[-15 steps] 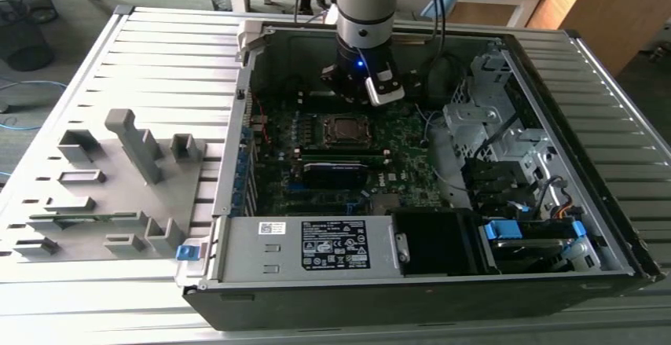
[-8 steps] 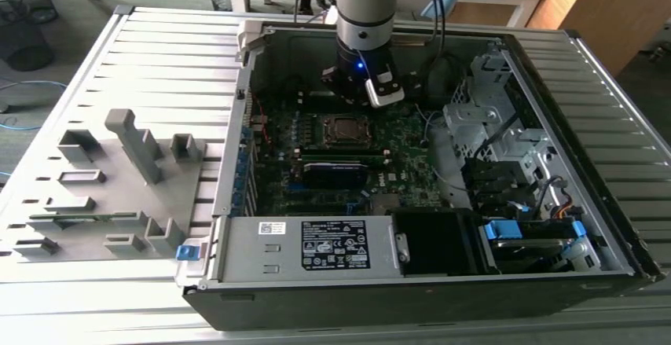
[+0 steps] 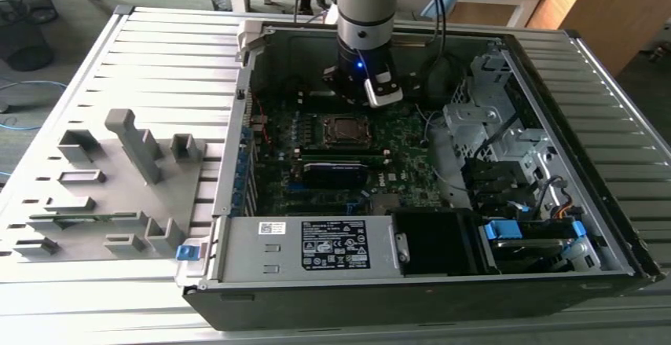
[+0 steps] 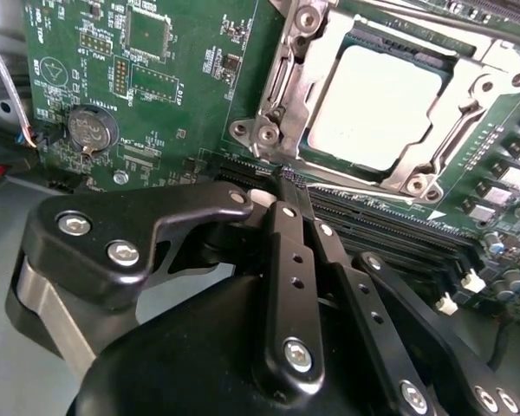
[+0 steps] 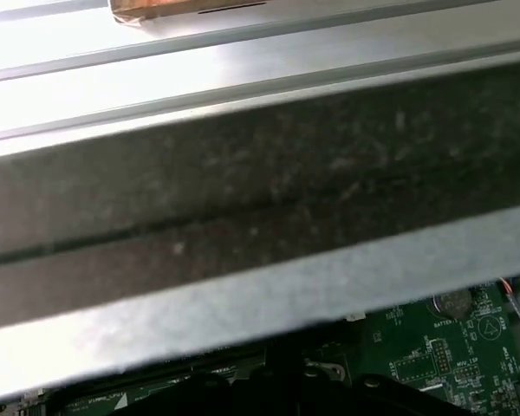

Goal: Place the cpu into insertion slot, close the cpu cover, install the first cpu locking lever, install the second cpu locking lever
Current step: 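Install the first cpu locking lever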

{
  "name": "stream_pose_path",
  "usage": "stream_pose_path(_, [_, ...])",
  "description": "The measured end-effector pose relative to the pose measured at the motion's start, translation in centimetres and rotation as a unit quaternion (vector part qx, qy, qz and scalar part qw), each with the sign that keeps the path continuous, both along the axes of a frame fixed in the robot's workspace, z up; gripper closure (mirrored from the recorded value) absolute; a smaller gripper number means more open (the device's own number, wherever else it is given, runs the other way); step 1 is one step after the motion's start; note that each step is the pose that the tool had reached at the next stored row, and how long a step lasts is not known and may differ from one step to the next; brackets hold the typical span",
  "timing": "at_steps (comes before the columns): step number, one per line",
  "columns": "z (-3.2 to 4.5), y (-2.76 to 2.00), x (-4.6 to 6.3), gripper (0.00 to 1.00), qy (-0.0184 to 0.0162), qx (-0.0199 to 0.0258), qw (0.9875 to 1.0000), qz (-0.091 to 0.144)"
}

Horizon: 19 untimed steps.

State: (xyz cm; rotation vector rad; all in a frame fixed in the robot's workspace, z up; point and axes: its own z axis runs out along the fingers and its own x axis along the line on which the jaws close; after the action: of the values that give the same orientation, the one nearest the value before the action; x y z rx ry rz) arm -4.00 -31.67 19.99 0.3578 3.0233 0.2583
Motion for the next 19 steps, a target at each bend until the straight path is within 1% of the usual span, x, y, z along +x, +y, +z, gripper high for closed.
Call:
stream_pose_path(4, [0.00,0.19,0.00,0.89,0.0000,-0.0003,0.9999,-0.014])
stream_pose_path(7, [0.00,0.39,0.00,0.89,0.0000,-0.0002,0.9998,-0.019])
stream_pose_path(10, [0.00,0.54,-0.03,0.89,0.0000,-0.0002,0.9998,-0.020])
stream_pose_path(15, [0.00,0.58,-0.13,0.89,0.0000,-0.0002,0.9998,-0.021])
stream_pose_path(19, [0.00,0.60,-0.40,0.89,0.0000,-0.0003,0.9998,-0.021])
